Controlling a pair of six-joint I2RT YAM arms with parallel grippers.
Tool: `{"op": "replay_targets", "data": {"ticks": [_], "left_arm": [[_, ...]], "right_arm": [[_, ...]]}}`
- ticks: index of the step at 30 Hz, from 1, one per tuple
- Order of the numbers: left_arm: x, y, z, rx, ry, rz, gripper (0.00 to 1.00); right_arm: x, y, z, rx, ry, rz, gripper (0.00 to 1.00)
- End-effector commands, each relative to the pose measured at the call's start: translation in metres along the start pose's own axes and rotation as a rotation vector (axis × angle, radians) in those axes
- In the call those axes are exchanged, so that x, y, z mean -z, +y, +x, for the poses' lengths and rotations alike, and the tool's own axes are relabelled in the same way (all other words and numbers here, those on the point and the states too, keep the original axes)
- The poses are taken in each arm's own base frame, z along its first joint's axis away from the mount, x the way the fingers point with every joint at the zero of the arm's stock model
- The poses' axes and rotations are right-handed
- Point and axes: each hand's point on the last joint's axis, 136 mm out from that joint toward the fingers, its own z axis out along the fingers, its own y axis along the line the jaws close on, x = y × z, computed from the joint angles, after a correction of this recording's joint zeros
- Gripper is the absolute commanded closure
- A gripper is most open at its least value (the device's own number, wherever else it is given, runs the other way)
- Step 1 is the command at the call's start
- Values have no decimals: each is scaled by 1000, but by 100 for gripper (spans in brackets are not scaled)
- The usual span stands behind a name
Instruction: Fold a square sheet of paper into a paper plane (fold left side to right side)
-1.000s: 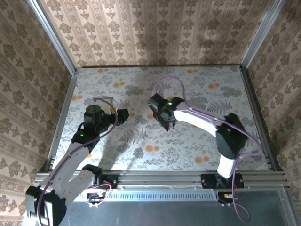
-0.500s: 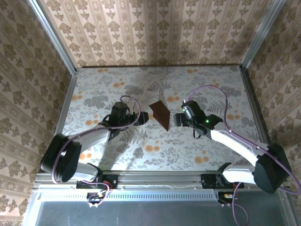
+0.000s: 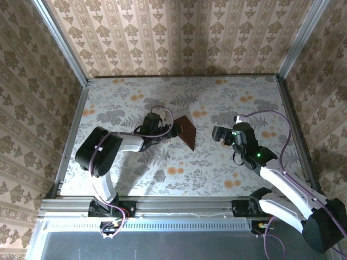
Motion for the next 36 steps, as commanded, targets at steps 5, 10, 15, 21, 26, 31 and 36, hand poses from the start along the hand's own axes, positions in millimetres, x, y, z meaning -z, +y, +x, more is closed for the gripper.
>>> {"op": "replay_targets", "data": {"ticks": [5,10,15,21,26,31,36], "left_arm": [[-20,-14,-10,44,3,78,49],[-31,-10,-8,66,25,88,62],[-27,-15,-11,44,19,109,81],[5,-27,-24,-31,-32,155,96],[47,-43,-34,-117,-67,226,100],[91,-67,-27,-233,-53,324,100],[128,-84,-16,-333,-39,437,100]], "right_arm": [[11,-4,2,-65,-23,-53,0],[12,-6,6,-76,-14,-65,0],[10,-2,7,-80,-23,-102,1],[6,11,8,-106,-65,-203,2],[2,36,8,-92,-37,-325,3],[-1,82,17,-47,83,-553,1],[3,140,20,-28,207,-880,2]]}}
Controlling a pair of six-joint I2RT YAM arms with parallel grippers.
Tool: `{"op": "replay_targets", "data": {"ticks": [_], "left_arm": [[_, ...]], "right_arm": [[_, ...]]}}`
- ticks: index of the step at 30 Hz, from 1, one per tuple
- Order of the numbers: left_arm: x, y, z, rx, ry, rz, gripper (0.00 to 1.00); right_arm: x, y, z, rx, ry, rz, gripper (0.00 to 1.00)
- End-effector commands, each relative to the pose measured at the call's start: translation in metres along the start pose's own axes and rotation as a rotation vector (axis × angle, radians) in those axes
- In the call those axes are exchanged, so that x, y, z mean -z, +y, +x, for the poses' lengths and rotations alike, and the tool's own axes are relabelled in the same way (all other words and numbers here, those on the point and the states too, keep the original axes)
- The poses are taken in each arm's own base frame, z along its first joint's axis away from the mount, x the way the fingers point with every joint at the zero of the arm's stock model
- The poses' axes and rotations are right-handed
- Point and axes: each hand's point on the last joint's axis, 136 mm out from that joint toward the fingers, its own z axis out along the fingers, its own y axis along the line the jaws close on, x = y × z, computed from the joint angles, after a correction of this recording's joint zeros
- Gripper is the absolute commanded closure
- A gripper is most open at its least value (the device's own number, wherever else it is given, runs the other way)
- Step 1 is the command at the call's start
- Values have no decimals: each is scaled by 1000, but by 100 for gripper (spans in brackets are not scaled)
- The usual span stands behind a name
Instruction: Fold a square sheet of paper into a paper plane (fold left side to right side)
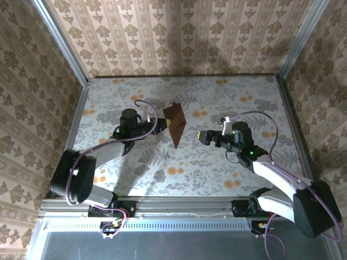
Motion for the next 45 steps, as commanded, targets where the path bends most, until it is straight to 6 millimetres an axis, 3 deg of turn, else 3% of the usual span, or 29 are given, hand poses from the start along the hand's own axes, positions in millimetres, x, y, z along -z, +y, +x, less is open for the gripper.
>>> {"op": "replay_targets", "data": {"ticks": [1,4,10,18,30,45], "left_arm": [[16,-24,17,-83,68,129,100],[26,-37,20,-98,67,189,100],[32,-52,24,-96,63,279,100],[25,-32,33,-24,79,234,100],[20,-17,44,32,107,208,100],[14,-4,56,86,133,213,100]], "right_arm": [[-7,63,-12,56,53,-338,1],[-20,75,-5,66,107,-413,1],[-42,90,9,71,218,-502,13],[-49,97,7,78,244,-531,39],[-55,95,-7,132,250,-480,47],[-79,79,-13,124,268,-407,62]]}}
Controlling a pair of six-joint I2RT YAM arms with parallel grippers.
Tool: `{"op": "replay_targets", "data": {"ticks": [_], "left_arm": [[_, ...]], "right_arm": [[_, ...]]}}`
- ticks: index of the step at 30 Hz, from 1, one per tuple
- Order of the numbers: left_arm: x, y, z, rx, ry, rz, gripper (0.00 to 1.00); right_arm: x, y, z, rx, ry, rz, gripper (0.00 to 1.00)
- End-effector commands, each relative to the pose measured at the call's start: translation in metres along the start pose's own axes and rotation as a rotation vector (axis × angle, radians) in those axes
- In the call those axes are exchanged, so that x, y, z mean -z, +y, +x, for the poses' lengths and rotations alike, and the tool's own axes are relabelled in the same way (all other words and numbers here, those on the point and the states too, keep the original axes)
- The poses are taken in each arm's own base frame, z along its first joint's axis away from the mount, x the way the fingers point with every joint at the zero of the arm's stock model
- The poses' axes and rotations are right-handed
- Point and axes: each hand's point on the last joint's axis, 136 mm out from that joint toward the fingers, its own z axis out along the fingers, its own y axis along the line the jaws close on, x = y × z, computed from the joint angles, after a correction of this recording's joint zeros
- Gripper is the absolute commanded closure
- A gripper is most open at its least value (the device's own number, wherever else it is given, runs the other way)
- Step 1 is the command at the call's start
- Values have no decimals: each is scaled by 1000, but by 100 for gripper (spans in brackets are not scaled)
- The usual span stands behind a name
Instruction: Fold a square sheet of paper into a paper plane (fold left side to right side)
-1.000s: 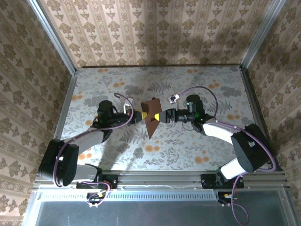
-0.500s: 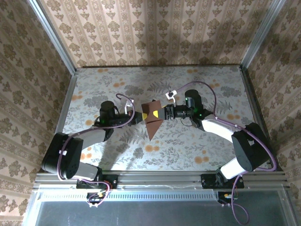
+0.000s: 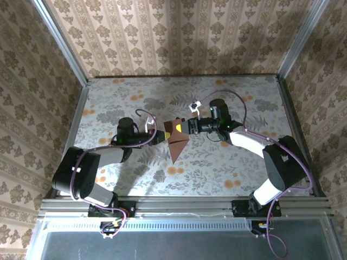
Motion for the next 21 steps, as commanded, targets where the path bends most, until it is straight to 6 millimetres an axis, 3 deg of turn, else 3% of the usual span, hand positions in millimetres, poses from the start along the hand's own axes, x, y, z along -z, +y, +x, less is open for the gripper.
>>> {"op": "replay_targets", "data": {"ticks": [1,11,13,21], "left_arm": [[2,0,1,-3,-1,24,100],[-4,20,11,44,12,10,100],[-5,28,14,53,11,-12,94],[5,63,23,91,-16,-138,65]], "right_arm": [[-2,-9,-6,14,-2,37,64],[-9,-38,6,-27,43,123,95],[-10,-45,10,-38,50,141,100],[-16,-90,30,-124,70,250,100]]}}
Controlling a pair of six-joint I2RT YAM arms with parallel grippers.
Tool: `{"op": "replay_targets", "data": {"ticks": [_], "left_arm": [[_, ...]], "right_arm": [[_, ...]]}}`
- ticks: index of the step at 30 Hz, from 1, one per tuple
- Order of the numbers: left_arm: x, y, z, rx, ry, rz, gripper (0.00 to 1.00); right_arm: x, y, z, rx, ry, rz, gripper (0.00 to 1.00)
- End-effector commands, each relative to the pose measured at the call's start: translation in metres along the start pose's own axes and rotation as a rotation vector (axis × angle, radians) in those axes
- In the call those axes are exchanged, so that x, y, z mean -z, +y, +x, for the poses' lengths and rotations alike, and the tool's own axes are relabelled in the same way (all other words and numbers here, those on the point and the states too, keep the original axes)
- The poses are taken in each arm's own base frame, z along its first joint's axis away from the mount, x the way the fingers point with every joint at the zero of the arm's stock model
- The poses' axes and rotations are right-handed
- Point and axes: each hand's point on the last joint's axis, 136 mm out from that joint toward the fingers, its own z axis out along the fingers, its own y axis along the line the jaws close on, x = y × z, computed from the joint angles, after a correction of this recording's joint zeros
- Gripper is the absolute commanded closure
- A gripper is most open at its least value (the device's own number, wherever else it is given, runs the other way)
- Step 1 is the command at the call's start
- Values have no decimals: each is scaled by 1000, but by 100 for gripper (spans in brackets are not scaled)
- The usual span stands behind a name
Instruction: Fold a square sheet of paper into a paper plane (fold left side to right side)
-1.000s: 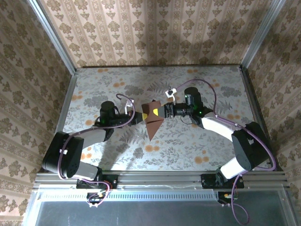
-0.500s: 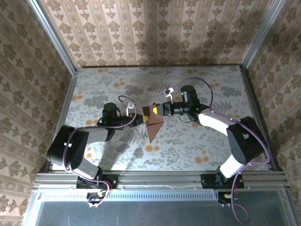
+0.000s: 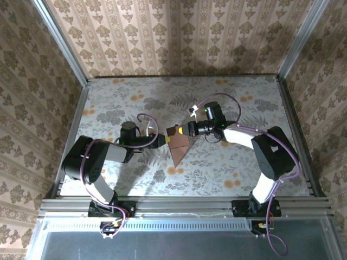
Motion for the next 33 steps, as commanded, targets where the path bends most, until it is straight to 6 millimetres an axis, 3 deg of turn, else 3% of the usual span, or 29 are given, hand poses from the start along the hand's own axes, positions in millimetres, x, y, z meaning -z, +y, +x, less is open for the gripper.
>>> {"op": "replay_targets", "data": {"ticks": [1,6,11,15,21,27,33], "left_arm": [[7,13,-2,-22,-29,-61,64],[19,20,2,-58,-12,-192,61],[26,8,15,-216,57,-362,55],[15,-17,37,-400,165,-448,48],[-5,-34,54,-560,247,-526,43],[-32,-33,70,-680,374,-625,42],[-49,-21,68,-742,435,-732,40]], "right_arm": [[-2,-24,0,-39,-9,82,100],[-3,-45,1,-108,-11,154,100],[1,-57,5,-215,42,248,100],[2,-63,9,-324,74,299,100],[-1,-68,9,-437,95,329,100],[-3,-71,8,-491,99,345,100],[-4,-72,10,-512,99,346,99]]}}
